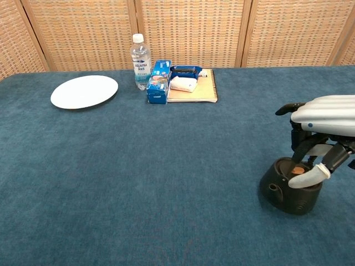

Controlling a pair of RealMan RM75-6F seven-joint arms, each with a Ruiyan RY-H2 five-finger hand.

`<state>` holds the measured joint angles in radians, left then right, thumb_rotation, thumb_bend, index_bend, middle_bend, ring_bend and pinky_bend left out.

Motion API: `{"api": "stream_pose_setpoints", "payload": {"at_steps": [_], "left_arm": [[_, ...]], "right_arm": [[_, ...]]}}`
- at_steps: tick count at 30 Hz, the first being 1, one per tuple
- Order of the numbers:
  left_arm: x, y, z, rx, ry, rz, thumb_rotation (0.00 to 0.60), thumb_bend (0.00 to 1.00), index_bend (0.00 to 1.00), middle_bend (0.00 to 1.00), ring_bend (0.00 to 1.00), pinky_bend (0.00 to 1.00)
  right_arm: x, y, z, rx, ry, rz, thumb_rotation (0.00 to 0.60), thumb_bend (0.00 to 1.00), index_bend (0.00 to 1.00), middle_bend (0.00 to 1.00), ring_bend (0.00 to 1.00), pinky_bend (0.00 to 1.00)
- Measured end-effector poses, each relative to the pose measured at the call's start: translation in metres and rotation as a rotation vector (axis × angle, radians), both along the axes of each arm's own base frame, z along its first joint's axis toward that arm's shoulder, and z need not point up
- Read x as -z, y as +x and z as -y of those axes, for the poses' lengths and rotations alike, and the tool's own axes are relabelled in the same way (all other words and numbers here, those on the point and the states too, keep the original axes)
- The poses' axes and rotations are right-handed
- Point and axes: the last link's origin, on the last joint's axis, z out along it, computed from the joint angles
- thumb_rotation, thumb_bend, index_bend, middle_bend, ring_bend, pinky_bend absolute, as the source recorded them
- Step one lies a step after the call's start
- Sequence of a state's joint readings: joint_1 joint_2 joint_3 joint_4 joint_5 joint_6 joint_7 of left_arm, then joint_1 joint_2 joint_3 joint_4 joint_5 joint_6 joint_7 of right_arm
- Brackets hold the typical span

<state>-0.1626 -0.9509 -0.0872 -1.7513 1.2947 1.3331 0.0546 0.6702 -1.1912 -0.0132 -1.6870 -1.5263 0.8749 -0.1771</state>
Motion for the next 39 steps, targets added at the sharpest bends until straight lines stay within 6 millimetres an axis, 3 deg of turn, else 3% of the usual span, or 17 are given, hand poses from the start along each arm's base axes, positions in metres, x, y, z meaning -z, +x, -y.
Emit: {"api": "stream_pose_setpoints", "payload": {"at_steps": [1,4,6,7,17,20,23,26,28,31,39], "left_arm": [[-0.0002,0.0000,-0.0001,0.000,0.000,0.000,0.600,0.00,0.00,0.00,0.00,0.00],[-0.0003,-0.0001,0.0000,0.000,0.000,0.000,0.600,0.00,0.00,0.00,0.00,0.00],[-0.0005,-0.0001,0.0000,0.000,0.001,0.001,0.600,0.00,0.00,0.00,0.00,0.00],[-0.0006,-0.0001,0.0001,0.000,0.001,0.002,0.600,0.00,0.00,0.00,0.00,0.00],[-0.0008,-0.0002,0.0000,0.001,0.002,0.001,0.600,0.00,0.00,0.00,0.00,0.00],[-0.0009,-0.0001,0.0001,0.001,0.003,0.000,0.600,0.00,0.00,0.00,0.00,0.00],[-0.0007,-0.0001,0.0003,0.000,0.002,0.000,0.600,0.00,0.00,0.00,0.00,0.00],[-0.0004,0.0000,0.0003,0.001,0.002,-0.001,0.600,0.00,0.00,0.00,0.00,0.00],[-0.0004,0.0002,0.0003,0.002,0.002,-0.001,0.600,0.00,0.00,0.00,0.00,0.00],[-0.0007,0.0000,0.0005,0.001,0.003,0.000,0.600,0.00,0.00,0.00,0.00,0.00],[-0.0014,0.0002,0.0007,0.002,0.005,0.002,0.600,0.00,0.00,0.00,0.00,0.00]], "right_arm": [[0.0001,0.0005,-0.0001,-0.007,-0.003,0.004,0.282,0.59,1.00,1.00,0.81,0.00],[0.0005,0.0017,-0.0005,-0.029,-0.010,0.012,0.509,0.74,1.00,1.00,0.82,0.00],[0.0004,0.0015,-0.0004,-0.038,-0.016,0.014,0.587,0.82,1.00,1.00,0.83,0.00],[0.0003,0.0013,-0.0003,-0.041,-0.018,0.013,0.598,0.85,1.00,1.00,0.83,0.00],[0.0003,0.0001,-0.0020,-0.057,-0.033,0.017,0.600,0.91,1.00,1.00,0.85,0.03],[0.0001,0.0001,-0.0025,-0.054,-0.035,0.026,0.600,0.92,1.00,1.00,0.86,0.16],[-0.0007,0.0010,-0.0030,-0.051,-0.037,0.046,0.600,0.92,1.00,1.00,0.88,0.37],[-0.0019,0.0021,-0.0034,-0.041,-0.038,0.076,0.600,0.93,1.00,1.00,0.90,0.68],[-0.0027,0.0027,-0.0035,-0.033,-0.037,0.093,0.600,0.93,1.00,1.00,0.90,0.79],[-0.0046,0.0041,-0.0031,-0.026,-0.038,0.116,0.600,0.93,1.00,1.00,0.90,0.85],[-0.0076,0.0075,-0.0024,-0.029,-0.040,0.139,0.600,0.94,1.00,1.00,0.91,0.86]]}}
